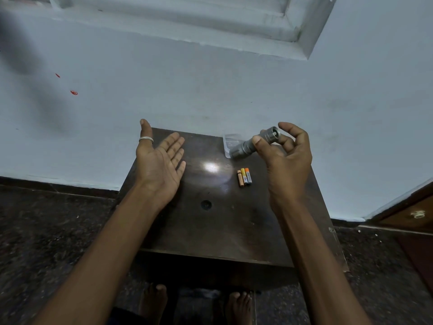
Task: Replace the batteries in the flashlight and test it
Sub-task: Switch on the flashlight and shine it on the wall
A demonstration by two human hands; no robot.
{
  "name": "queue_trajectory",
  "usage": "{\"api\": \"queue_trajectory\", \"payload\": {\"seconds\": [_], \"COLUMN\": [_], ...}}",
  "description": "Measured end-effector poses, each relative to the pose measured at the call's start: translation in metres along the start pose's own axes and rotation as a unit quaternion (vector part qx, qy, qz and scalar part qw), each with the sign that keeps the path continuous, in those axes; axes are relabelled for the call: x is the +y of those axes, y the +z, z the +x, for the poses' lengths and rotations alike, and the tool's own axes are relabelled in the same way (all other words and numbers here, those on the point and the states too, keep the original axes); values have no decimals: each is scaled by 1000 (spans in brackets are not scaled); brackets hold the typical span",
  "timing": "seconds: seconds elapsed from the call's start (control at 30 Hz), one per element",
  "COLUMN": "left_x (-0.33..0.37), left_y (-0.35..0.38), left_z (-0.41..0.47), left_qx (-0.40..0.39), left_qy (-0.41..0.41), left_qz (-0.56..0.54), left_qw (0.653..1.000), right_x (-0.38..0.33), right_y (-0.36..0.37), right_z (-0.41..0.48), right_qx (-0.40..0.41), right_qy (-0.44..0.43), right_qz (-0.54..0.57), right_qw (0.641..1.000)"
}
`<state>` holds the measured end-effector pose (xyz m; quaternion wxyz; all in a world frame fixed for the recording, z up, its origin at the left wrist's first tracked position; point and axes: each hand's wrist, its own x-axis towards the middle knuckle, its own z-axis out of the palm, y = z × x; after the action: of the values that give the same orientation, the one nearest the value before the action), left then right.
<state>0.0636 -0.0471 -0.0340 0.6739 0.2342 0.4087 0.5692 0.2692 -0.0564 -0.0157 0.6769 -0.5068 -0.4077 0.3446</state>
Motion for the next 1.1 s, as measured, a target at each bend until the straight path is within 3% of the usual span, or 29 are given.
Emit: {"api": "queue_trajectory", "payload": {"seconds": [0.37,0.7,1.1], "left_x": [1,1,0], "left_y": [-1,4,3], "left_z": [-1,-1,-2], "left_qx": [4,-21,-43], "left_qy": [-2,-17,-12], "left_qz": [-4,-35,-37], "left_qw": [1000,999,998], "right_x": [-4,-4,2], "right_y": [2,5,1], "right_z": [-3,-3,3], "right_qx": [-9,12,39], "right_qy": [3,58,50], "right_qz": [-1,107,128], "right_qw": [1000,993,990]}}
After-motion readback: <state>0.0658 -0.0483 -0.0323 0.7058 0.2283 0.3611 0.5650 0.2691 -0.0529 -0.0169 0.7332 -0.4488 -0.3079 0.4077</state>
